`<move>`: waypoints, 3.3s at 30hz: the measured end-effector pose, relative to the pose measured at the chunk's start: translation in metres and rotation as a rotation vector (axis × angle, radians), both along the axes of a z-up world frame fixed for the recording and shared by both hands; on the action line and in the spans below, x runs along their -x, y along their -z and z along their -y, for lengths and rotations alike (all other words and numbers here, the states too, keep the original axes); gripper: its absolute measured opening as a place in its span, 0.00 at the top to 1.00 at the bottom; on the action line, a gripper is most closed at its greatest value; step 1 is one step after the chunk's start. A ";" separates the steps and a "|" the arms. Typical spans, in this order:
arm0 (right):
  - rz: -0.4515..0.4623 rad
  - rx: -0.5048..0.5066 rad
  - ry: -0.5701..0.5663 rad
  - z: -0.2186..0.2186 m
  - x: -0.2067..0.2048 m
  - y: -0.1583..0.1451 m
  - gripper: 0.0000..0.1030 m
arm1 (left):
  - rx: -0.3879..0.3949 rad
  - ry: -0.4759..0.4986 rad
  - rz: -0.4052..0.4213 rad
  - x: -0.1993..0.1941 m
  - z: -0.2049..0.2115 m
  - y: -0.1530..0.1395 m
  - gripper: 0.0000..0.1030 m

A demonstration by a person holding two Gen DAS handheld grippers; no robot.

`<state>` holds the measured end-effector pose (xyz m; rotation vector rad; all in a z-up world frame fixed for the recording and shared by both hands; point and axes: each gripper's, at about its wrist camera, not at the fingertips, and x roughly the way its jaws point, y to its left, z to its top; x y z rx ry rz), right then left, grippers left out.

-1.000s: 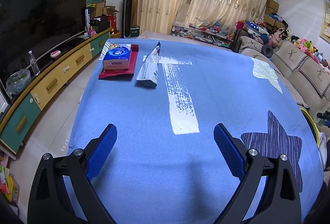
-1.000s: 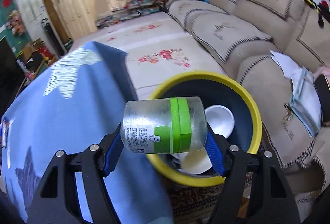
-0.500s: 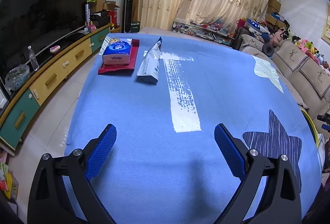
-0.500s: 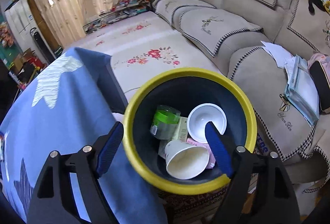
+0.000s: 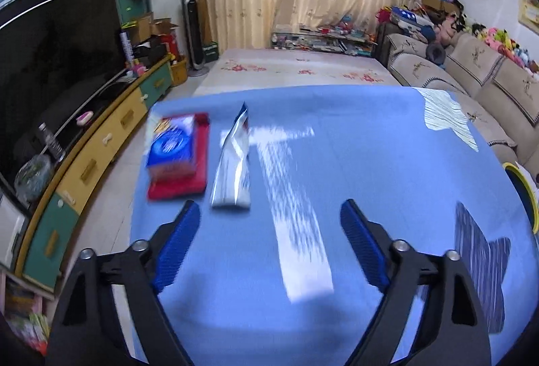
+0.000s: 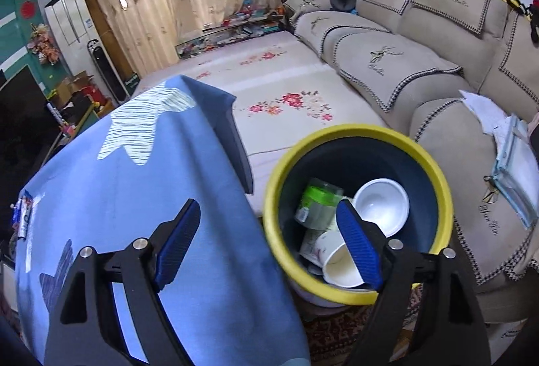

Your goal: Collect trash

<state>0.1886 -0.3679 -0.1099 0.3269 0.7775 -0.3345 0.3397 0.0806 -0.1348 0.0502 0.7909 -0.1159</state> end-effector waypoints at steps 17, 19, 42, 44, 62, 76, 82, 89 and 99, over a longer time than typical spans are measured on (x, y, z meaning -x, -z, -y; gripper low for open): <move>-0.001 -0.057 -0.036 0.004 0.001 0.009 0.24 | -0.026 -0.024 -0.114 -0.119 0.001 0.035 0.44; -0.001 -0.058 -0.036 0.006 0.002 0.009 0.24 | -0.031 -0.034 -0.122 -0.124 -0.001 0.038 0.44; 0.053 -0.092 -0.060 0.015 0.028 0.001 0.24 | -0.005 0.128 -0.045 -0.034 0.102 -0.002 0.85; 0.062 -0.094 -0.053 0.021 0.035 -0.001 0.24 | 0.011 0.182 -0.031 -0.020 0.132 -0.015 0.85; 0.112 -0.053 0.136 0.110 0.125 -0.015 0.24 | 0.075 0.791 -0.120 0.053 0.493 -0.028 0.84; 0.106 -0.093 0.194 0.139 0.154 -0.009 0.24 | -0.068 0.839 -0.238 0.021 0.657 0.055 0.40; 0.095 -0.075 0.176 0.129 0.153 -0.011 0.23 | 0.002 0.773 -0.212 0.021 0.603 0.027 0.22; 0.090 -0.087 0.083 0.096 0.145 -0.007 0.20 | 0.098 0.646 -0.045 0.066 0.454 -0.046 0.05; 0.095 0.014 -0.140 -0.006 0.134 -0.021 0.13 | 0.014 0.300 0.217 0.171 0.254 -0.087 0.05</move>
